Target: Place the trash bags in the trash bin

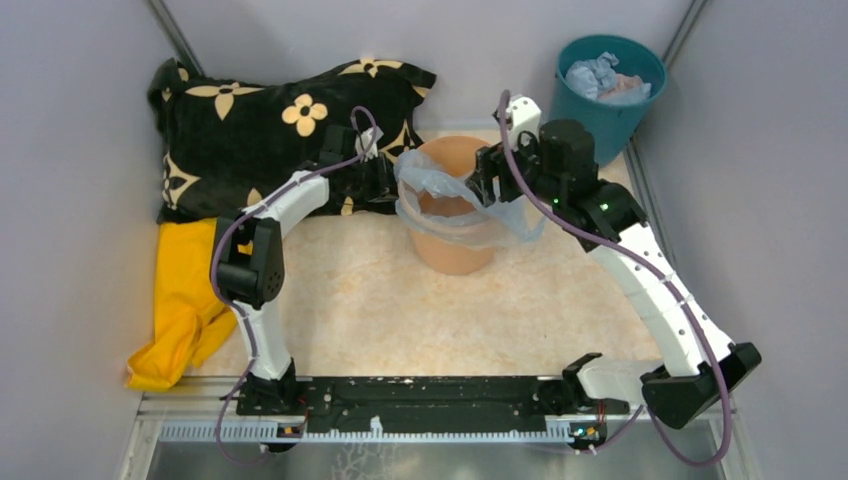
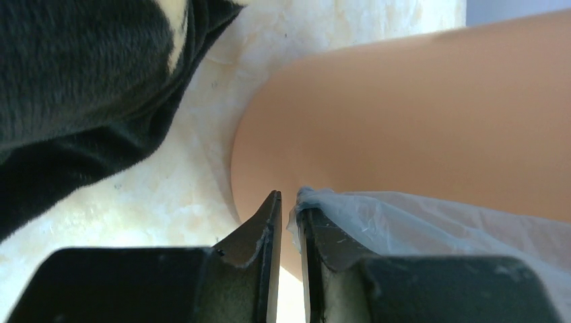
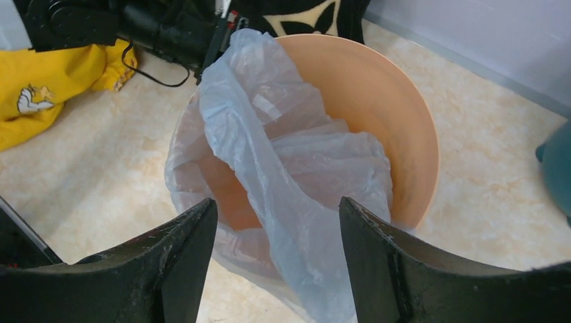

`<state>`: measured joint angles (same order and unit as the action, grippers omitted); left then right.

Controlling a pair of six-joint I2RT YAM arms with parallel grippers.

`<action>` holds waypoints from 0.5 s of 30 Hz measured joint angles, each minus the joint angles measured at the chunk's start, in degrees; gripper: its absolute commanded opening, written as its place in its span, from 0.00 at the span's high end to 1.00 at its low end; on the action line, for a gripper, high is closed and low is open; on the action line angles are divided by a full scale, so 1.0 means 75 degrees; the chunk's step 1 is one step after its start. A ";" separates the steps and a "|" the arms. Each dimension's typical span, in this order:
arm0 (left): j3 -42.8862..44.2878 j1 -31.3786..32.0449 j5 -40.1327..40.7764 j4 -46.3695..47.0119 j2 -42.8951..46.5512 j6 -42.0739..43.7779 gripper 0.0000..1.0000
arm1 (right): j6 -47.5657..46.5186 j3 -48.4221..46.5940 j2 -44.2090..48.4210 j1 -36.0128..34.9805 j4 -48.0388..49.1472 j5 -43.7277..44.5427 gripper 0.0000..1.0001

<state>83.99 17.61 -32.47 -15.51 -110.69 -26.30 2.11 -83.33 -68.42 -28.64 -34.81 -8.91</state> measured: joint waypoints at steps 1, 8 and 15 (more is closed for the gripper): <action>0.0087 -0.0003 -0.0006 -0.0012 -0.0099 0.0003 0.78 | -0.0146 -0.0117 -0.0131 -0.0134 -0.0067 0.0067 0.33; 0.0807 -0.0017 -0.0105 -0.0131 -0.0688 0.0055 0.79 | -0.0860 -0.0711 -0.0941 -0.0705 -0.0408 0.0487 0.31; 0.1192 -0.0017 -0.0184 -0.0300 -0.0714 0.0192 0.78 | -0.1215 -0.1180 -0.1623 -0.0766 -0.0577 0.0662 0.30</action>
<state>92.92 17.47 -33.85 -17.76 -116.05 -24.86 -7.01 -92.18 -80.60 -34.39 -39.13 -3.95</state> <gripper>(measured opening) 0.215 0.696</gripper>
